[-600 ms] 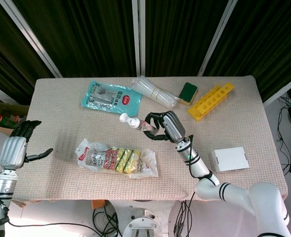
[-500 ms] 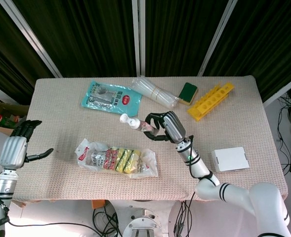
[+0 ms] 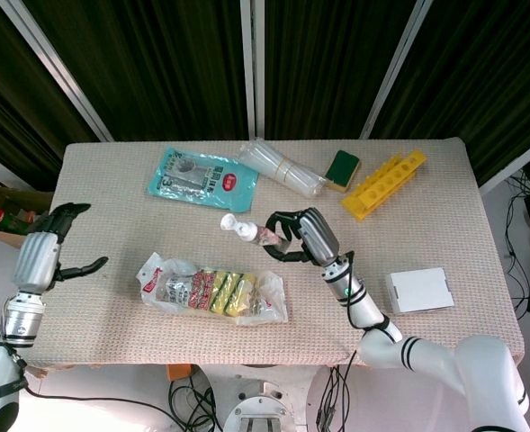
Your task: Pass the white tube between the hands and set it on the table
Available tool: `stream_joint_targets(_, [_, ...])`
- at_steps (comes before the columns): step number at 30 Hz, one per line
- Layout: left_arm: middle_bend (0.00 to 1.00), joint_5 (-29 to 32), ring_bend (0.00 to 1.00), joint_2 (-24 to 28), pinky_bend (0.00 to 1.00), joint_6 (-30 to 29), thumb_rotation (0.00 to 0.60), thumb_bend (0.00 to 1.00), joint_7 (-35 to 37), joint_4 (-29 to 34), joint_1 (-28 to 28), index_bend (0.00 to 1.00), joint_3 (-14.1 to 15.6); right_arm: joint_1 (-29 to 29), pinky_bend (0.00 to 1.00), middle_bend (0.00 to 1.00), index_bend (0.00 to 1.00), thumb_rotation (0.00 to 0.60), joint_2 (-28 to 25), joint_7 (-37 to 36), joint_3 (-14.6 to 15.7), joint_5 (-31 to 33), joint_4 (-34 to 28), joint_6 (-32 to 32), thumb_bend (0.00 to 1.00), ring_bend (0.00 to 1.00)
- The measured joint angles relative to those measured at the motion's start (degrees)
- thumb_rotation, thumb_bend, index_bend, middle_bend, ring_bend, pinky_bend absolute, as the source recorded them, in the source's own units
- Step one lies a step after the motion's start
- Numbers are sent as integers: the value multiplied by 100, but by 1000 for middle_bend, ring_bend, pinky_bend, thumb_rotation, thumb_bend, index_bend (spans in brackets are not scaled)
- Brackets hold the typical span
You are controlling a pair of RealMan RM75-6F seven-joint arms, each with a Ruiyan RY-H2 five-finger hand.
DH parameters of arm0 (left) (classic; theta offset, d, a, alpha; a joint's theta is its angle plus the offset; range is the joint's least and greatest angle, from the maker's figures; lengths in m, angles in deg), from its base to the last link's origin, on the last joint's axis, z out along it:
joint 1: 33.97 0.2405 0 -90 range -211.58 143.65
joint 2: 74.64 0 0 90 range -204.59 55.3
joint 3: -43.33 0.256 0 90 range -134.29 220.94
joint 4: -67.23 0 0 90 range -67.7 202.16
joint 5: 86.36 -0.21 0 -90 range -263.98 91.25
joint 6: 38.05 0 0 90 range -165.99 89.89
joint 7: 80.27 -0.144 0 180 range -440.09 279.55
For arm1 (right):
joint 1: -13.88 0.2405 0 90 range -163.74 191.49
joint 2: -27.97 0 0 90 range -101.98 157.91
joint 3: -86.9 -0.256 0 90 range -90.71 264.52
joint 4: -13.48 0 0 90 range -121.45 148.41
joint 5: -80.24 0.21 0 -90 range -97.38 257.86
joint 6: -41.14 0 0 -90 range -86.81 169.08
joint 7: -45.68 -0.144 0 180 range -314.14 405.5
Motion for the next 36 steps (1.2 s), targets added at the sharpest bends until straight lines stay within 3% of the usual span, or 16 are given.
stream_joint_targets(6, [178, -35, 101, -82, 190, 487, 167, 0, 1069, 208, -706, 146, -428, -44, 893, 855, 1000, 600, -52, 12, 6, -5, -39, 17, 477, 761])
stream_joint_targets(14, [180, 64, 101, -374, 189, 1282, 165, 0, 1742, 317, -1657, 146, -852, -130, 893, 855, 1000, 600, -118, 12, 17, 1, -127, 71, 477, 761])
stream_joint_targets(26, [193, 118, 124, -733, 196, 1642, 152, 0, 2634, 458, -2289, 145, -1036, 33, 893, 856, 1000, 600, 80, 3, -6, 6, -71, -173, 477, 760])
stream_joint_targets(31, [195, 56, 124, -832, 196, 1723, 42, 0, 2966, 526, -2476, 146, -1029, 148, 893, 855, 1000, 600, 174, -33, -75, 8, -36, -238, 477, 760])
stream_joint_targets(36, [195, 21, 124, -971, 196, 1771, 28, 0, 3146, 493, -2659, 145, -1006, 254, 893, 856, 1000, 600, 235, -35, -138, 30, -17, -333, 477, 761])
